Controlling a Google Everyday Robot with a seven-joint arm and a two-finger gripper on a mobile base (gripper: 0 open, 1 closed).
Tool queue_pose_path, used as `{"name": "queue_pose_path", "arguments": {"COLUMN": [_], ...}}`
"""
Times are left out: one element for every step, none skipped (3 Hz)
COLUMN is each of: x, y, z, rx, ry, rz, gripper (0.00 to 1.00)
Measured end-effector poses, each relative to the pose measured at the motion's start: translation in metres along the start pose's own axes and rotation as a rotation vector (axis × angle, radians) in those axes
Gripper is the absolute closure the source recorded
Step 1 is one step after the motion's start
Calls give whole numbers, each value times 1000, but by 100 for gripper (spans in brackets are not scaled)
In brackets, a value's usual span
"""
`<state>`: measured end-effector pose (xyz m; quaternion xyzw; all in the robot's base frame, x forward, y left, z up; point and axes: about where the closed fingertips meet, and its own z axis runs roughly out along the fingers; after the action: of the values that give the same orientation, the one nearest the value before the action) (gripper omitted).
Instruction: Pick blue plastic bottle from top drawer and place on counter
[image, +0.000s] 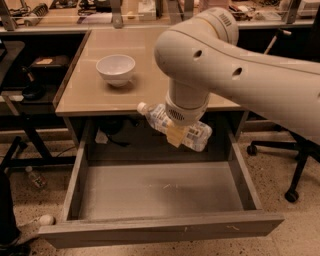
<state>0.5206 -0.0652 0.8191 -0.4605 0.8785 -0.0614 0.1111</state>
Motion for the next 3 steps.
{"name": "queue_pose_path", "arguments": {"x": [-9,-28,-58], "y": [-18,-52,-92], "z": [-36,-48,-37], "rx": [80,123,138], "ry": [3,-7,-26], "rz": [0,-2,-2], "gripper": [100,100,100]}}
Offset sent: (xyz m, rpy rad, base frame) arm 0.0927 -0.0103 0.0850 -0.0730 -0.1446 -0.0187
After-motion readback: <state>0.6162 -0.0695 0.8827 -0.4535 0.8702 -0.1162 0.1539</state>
